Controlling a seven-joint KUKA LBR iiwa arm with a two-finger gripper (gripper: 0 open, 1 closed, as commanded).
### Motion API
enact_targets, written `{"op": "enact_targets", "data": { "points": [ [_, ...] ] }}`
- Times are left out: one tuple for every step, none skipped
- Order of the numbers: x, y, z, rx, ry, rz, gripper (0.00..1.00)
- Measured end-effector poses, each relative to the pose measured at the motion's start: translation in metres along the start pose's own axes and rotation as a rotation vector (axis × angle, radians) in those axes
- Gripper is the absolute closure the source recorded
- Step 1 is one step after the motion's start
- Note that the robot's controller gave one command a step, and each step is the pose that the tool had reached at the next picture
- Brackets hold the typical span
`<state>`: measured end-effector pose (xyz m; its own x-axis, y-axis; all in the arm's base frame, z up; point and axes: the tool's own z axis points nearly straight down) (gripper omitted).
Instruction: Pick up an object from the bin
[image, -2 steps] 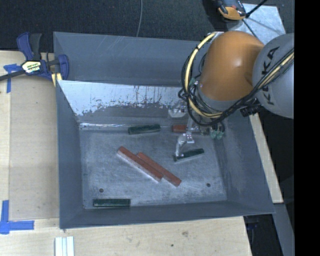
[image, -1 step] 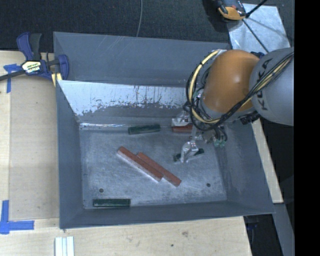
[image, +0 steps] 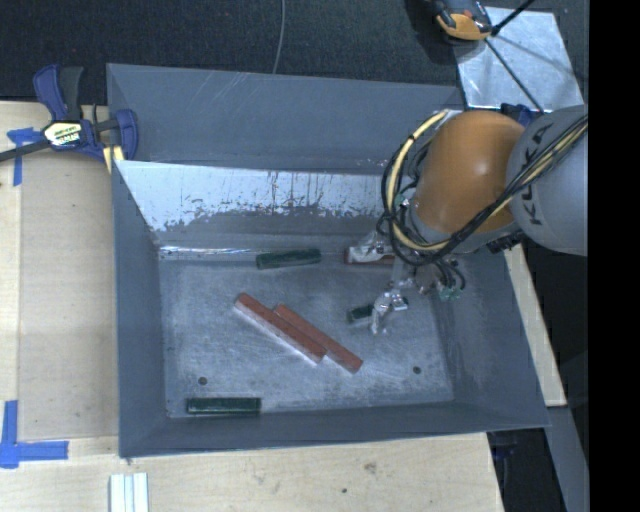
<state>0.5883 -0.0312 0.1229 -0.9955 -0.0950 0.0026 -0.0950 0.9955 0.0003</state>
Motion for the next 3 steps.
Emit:
{"op": "enact_targets", "data": {
  "points": [
    [-0.011,-0.018,-0.018,0.001,-0.007,-0.195,0.0],
    [-0.004,-0.02,0.032,0.001,-0.01,0.039,0.0],
    [-0.013,-0.033,0.045,0.004,-0.029,-0.198,1.0]
  ]
}}
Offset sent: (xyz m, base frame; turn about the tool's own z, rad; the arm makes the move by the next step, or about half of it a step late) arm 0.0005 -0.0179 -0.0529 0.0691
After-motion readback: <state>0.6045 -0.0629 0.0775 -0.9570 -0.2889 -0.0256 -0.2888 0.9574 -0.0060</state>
